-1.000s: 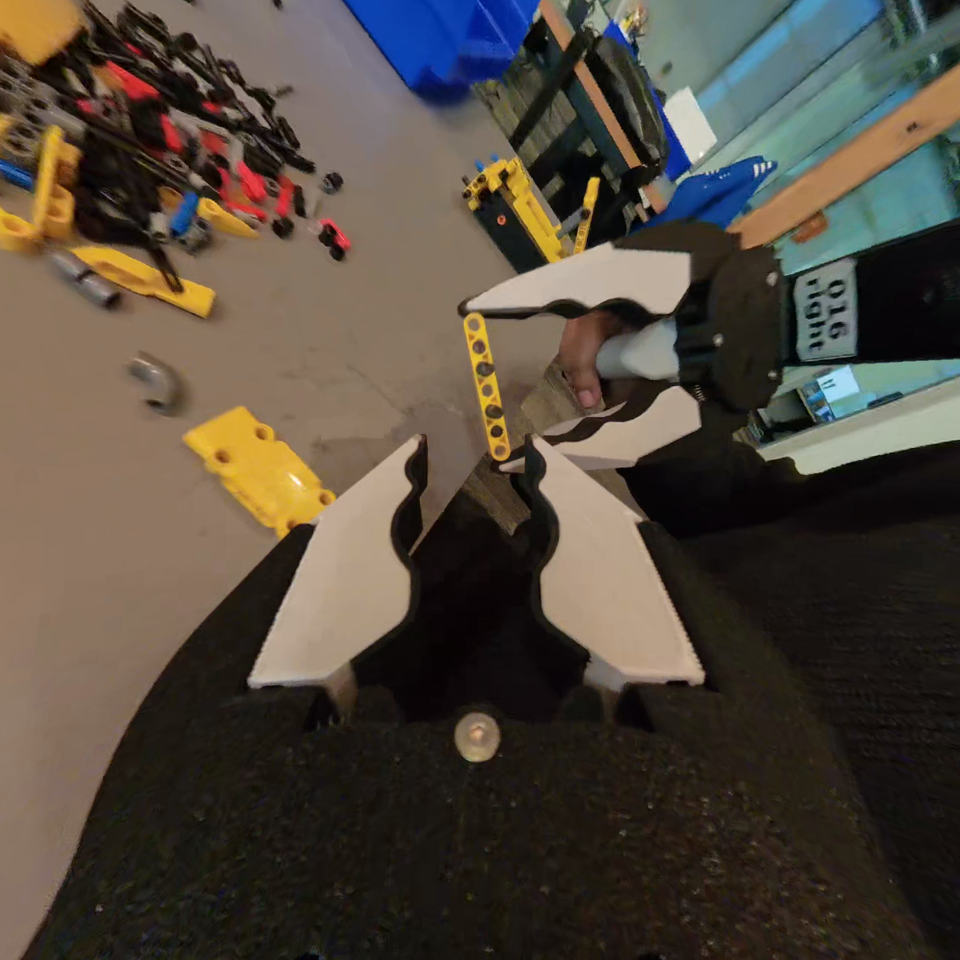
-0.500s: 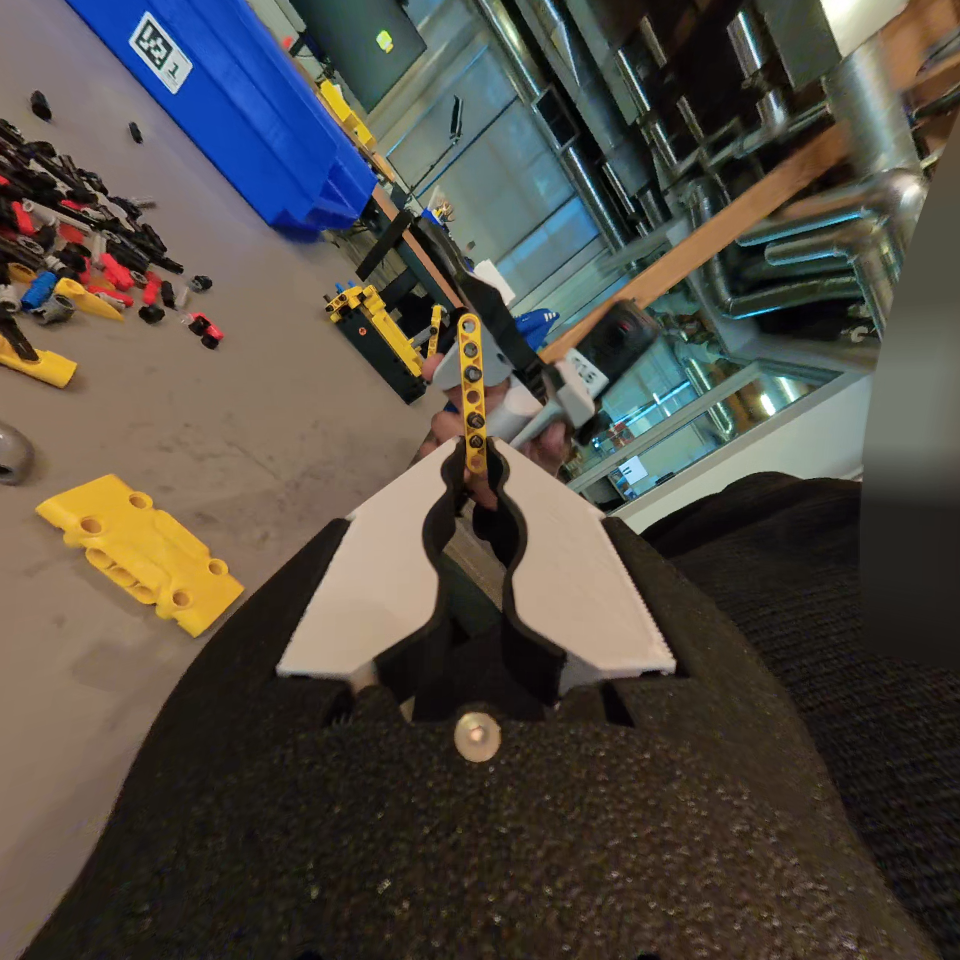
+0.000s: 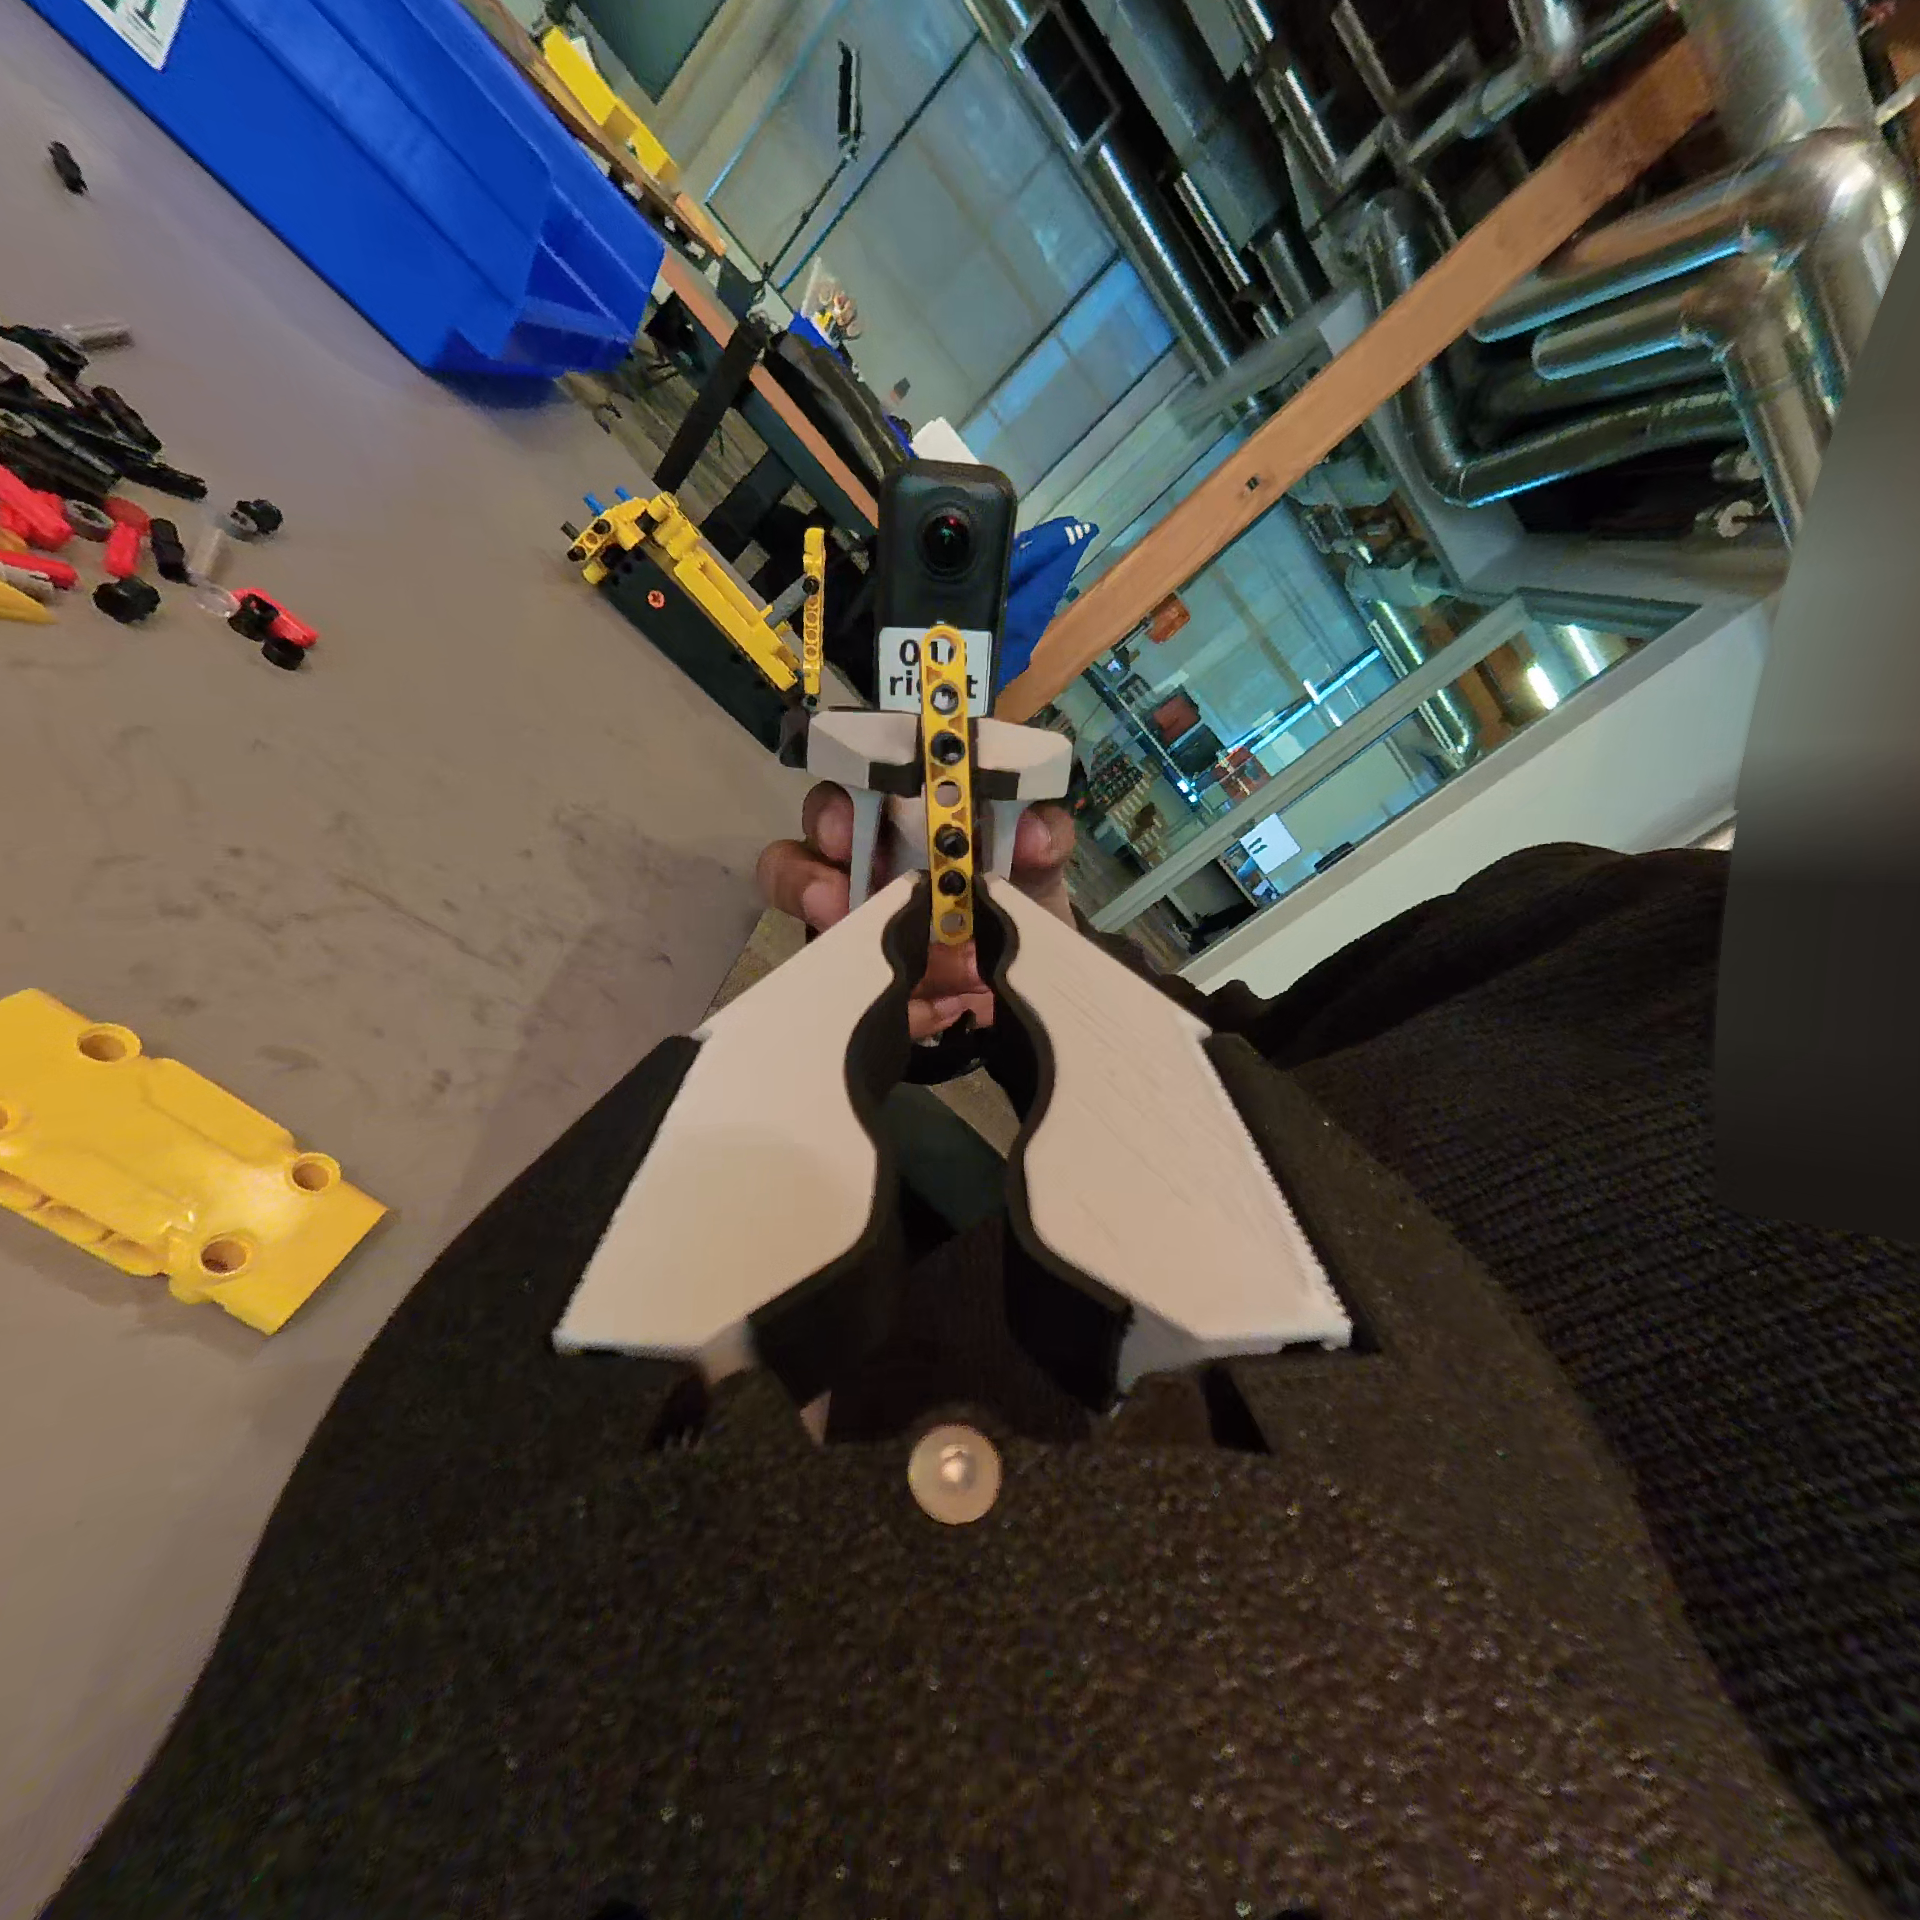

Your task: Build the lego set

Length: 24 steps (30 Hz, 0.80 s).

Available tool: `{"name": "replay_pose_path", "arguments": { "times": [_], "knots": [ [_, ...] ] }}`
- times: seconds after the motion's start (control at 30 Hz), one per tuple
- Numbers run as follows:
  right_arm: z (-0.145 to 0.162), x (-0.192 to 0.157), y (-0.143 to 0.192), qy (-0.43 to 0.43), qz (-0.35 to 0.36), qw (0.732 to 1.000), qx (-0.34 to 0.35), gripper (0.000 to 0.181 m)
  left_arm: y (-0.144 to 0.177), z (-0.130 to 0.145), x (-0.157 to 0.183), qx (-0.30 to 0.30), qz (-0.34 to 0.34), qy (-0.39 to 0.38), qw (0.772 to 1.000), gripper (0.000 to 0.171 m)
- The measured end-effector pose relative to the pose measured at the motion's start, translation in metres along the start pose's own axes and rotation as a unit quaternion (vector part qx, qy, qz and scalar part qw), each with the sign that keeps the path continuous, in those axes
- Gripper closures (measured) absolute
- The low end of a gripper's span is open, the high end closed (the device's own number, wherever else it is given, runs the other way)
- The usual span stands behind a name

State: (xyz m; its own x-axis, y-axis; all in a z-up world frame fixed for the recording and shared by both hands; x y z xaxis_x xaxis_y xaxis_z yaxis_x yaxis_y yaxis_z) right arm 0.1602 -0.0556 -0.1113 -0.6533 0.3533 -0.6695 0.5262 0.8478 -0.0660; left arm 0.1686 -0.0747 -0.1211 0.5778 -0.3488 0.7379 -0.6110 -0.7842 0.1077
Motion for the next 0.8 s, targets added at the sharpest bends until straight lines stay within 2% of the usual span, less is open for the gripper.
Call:
{"name": "replay_pose_path", "arguments": {
  "times": [0.3, 0.43, 0.47, 0.53, 0.6, 0.63, 0.73, 0.8],
  "knots": [
    [0.006, -0.002, -0.002, 0.001, -0.017, 1.0, -0.023, 0.174, -0.001, 0.005, 0.002, -0.027, 0.004, -0.002, 1.0, 0.166],
    [0.007, 0.005, 0.0, 0.002, 0.003, 1.0, -0.029, 0.175, 0.0, 0.006, -0.007, -0.019, -0.03, -0.003, 0.999, 0.164],
    [0.006, 0.007, 0.001, 0.006, 0.013, 1.0, -0.027, 0.175, 0.003, 0.006, -0.01, -0.017, -0.051, -0.01, 0.999, 0.16],
    [0.004, 0.01, 0.007, 0.015, 0.038, 0.999, -0.025, 0.175, 0.014, 0.006, -0.021, -0.024, -0.115, -0.042, 0.992, 0.133],
    [0.003, 0.014, 0.013, 0.03, 0.068, 0.997, -0.027, 0.175, 0.033, 0.003, -0.034, -0.037, -0.201, -0.094, 0.974, 0.111],
    [0.003, 0.015, 0.016, 0.034, 0.078, 0.996, -0.028, 0.175, 0.043, 0.0, -0.04, -0.048, -0.24, -0.123, 0.962, 0.106],
    [0.002, 0.016, 0.022, 0.037, 0.09, 0.995, -0.023, 0.175, 0.067, -0.003, -0.066, -0.115, -0.34, -0.179, 0.916, 0.104],
    [0.001, 0.017, 0.025, 0.033, 0.086, 0.996, -0.01, 0.175, 0.066, 0.001, -0.079, -0.178, -0.358, -0.209, 0.893, 0.098]
  ]
}}
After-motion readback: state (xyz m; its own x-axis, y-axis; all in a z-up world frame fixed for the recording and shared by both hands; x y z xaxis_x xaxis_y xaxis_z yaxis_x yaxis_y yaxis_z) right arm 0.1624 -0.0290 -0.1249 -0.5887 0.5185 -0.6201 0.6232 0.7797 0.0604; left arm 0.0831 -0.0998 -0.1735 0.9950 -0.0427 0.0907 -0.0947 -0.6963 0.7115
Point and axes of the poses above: each gripper's, where its closed fingertips meet, y back along the fingers, z out of its underside, x = y × z across the jaws, the point moved 1 cm from there along y, back along the fingers, and after that the axes turned 13 degrees about -x, right-handed, at the moved point
